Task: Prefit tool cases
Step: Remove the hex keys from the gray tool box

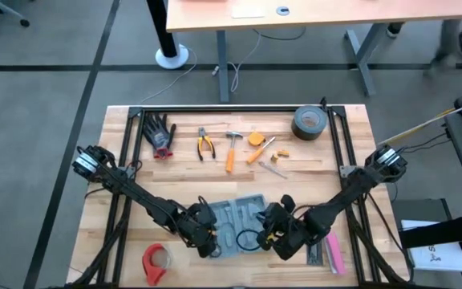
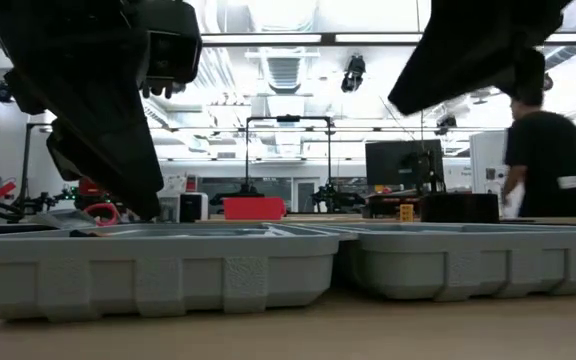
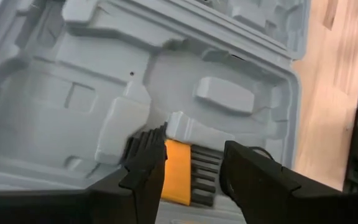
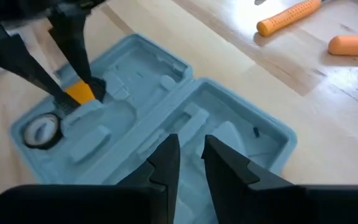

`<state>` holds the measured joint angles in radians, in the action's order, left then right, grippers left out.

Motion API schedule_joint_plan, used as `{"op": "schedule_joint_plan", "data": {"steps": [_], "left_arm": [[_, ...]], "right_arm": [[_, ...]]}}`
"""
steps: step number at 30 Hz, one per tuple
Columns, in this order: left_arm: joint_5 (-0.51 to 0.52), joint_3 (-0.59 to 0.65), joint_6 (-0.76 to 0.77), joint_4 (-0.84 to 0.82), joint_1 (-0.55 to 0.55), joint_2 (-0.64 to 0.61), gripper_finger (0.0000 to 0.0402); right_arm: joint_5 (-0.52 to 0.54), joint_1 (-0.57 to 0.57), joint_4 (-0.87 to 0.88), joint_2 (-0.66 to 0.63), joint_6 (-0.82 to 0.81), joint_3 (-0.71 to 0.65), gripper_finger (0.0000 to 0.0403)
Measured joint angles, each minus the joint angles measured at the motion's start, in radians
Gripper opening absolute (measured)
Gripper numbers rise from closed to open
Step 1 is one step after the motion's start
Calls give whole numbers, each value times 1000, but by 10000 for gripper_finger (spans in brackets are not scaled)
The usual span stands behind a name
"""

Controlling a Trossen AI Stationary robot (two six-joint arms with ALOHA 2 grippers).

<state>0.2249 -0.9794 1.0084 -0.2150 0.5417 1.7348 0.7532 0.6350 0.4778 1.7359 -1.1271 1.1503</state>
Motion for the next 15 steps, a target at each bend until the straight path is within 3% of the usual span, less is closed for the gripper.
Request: {"op": "schedule_joint_plan", "data": {"steps": [15], "left_arm": [[-33, 0, 30, -133, -70, -2, 175]], "right_arm": [[9, 5, -132, 133, 3, -1, 54]]}}
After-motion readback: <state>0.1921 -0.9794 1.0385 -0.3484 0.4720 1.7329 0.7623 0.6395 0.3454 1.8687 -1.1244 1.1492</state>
